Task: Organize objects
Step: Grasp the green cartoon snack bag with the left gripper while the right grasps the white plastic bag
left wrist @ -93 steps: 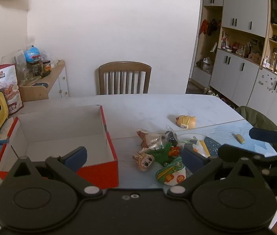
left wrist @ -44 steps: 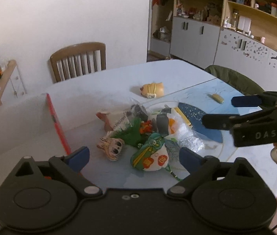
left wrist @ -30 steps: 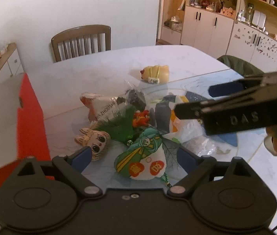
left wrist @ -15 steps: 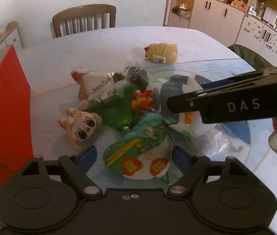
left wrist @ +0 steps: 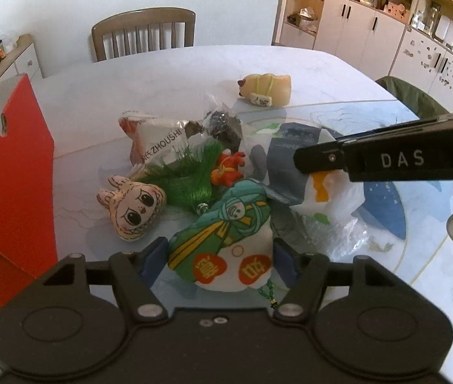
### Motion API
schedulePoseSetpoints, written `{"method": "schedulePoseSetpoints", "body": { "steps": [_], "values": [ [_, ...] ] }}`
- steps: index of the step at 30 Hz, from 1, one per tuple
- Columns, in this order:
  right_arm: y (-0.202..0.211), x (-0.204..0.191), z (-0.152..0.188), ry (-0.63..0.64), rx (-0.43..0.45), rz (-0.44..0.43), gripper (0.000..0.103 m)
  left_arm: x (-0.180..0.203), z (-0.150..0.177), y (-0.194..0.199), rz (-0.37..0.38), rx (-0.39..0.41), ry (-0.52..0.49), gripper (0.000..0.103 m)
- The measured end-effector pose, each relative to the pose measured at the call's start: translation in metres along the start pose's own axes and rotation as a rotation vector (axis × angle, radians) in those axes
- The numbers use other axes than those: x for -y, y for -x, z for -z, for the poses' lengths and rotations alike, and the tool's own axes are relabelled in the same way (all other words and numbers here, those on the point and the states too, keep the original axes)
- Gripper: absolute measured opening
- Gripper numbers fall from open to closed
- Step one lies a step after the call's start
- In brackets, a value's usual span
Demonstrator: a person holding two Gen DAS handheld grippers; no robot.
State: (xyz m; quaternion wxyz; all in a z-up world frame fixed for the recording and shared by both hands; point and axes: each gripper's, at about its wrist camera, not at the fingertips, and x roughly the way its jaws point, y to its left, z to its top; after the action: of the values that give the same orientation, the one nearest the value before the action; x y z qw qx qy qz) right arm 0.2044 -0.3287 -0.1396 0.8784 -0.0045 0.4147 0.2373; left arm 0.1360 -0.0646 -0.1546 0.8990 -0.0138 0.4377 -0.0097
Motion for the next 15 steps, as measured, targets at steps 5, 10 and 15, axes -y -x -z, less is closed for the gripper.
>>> {"method": "schedulePoseSetpoints", "body": {
  "steps": [5, 10, 15],
  "values": [
    [0.013, 0.006, -0.004, -0.023, 0.019, -0.005, 0.009, -0.002, -0.005, 0.012, -0.010, 0.005, 0.027, 0.068],
    [0.025, 0.008, -0.005, -0.009, 0.034, -0.019, 0.008, -0.006, -0.010, 0.028, -0.018, 0.016, 0.063, 0.068],
    [0.045, 0.007, -0.008, -0.005, 0.068, -0.043, 0.008, -0.008, -0.015, 0.050, -0.016, 0.026, 0.083, 0.068]
  ]
}}
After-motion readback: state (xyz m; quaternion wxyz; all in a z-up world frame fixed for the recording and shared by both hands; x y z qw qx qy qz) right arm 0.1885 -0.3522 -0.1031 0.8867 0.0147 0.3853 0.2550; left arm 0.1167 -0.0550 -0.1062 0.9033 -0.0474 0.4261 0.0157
